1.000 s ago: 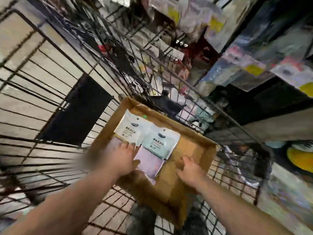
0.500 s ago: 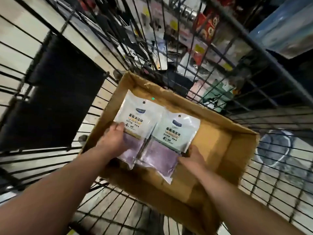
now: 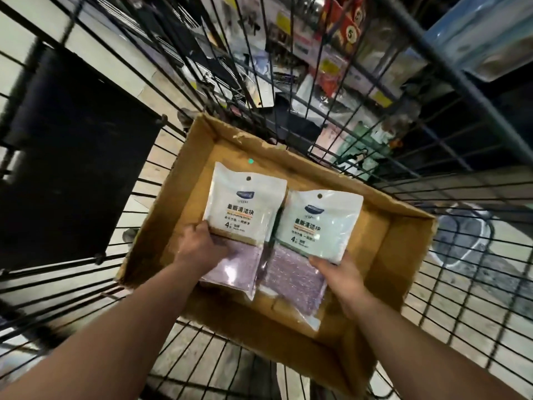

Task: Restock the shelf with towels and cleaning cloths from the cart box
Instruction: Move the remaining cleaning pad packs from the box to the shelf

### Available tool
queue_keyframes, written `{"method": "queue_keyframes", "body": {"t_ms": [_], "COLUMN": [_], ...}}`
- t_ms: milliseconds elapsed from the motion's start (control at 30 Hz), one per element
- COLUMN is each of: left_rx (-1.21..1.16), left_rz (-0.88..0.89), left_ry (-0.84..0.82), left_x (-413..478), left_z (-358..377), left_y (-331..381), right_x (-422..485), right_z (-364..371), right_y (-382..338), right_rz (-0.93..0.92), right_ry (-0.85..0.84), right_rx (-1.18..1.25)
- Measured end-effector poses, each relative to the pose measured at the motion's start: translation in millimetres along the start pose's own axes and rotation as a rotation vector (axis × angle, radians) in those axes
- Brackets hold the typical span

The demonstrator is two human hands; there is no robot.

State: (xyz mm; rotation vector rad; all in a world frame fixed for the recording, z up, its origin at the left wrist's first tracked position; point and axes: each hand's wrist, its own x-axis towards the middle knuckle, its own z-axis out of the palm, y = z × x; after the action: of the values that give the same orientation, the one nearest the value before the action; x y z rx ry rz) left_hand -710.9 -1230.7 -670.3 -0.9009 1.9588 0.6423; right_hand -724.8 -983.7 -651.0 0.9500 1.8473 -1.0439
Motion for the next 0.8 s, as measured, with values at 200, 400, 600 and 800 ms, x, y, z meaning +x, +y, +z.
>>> {"method": "queue_keyframes", "body": {"t_ms": [200,400,600,800], "left_rx": [-0.248,-0.413,-0.531,-0.692], "left_rz": [-0.002,0.014,0.092,0.243], "left_ry": [-0.059,-0.126,-0.074,-0.058], "left_x": [-9.5,-23.9,-66.5,-131.5], "left_z": [17.0,17.0,-7.4,-35.3], "left_y": [5.9,10.7,8.2,21.6], "right_x": [-11.4,-24.1,-63.6,-115.3], "right_z": [-8.0,-13.2,-31.3,-61.9], "right_y": [21.2,17.9,5.1,-11.7], "right_rz": [0.019,-0.065,-0.178,-0.302], "right_ry": [0.040,0.044,0.077,0.097], "right_rx": [0.093,0.107,0.157,0.259]}}
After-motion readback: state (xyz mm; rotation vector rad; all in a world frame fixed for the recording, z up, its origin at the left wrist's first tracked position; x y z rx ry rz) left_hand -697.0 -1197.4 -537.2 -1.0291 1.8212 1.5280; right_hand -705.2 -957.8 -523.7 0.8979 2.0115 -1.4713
